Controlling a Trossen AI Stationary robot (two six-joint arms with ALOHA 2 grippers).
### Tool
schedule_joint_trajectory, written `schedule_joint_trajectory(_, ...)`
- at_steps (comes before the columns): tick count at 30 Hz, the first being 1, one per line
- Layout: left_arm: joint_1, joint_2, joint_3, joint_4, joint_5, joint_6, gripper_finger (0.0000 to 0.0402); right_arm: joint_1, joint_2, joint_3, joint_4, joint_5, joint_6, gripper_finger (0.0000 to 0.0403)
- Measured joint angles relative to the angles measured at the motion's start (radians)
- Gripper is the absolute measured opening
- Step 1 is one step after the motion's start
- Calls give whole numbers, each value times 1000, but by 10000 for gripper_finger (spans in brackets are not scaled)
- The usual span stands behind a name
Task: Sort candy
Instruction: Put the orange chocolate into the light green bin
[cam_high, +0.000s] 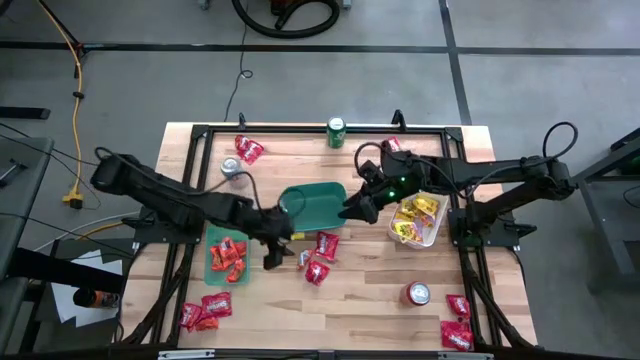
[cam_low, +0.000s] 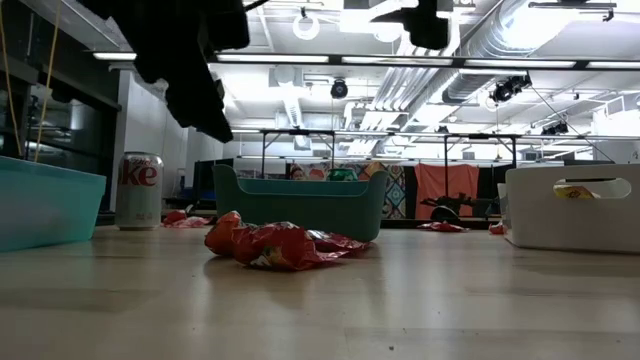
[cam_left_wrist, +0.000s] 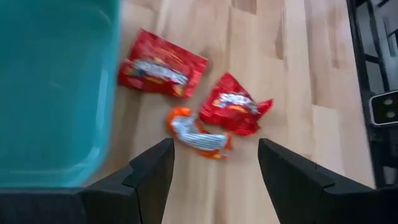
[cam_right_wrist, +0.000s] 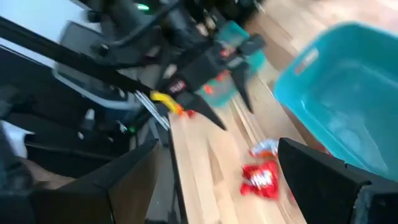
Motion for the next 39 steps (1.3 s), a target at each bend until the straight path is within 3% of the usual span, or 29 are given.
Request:
schedule_joint_trajectory(3, -55, 64, 73, -31, -32, -73, 217, 13, 0, 0, -77, 4, -19, 321)
schedule_joint_trajectory(11, -141, 250, 269, -264, -249, -368, 209, 47, 0, 0, -294, 71, -160, 321)
schedule_joint_trajectory(22, -129, 470, 331, -257, -214, -695, 209, 53, 0, 0, -350, 140, -291, 321)
schedule_joint_trajectory(27, -123, 513, 331, -253, -204, -747, 203, 53, 0, 0, -350, 154, -307, 321)
schedule_joint_trajectory(31, -123, 513, 332, -269, -194, -755, 148, 53, 0, 0, -350, 164, -316, 321)
schedule_joint_trajectory(35, -132, 476, 329, -280, -168, -757, 34, 53, 0, 0, -350, 169, -338, 321)
schedule_joint_trajectory(37, -142, 440, 329, -294, -169, -736, 17, 53, 0, 0, -349, 169, -342, 321)
schedule_joint_trajectory(39, -149, 396, 329, -294, -180, -696, 25, 53, 0, 0, -344, 169, -350, 321)
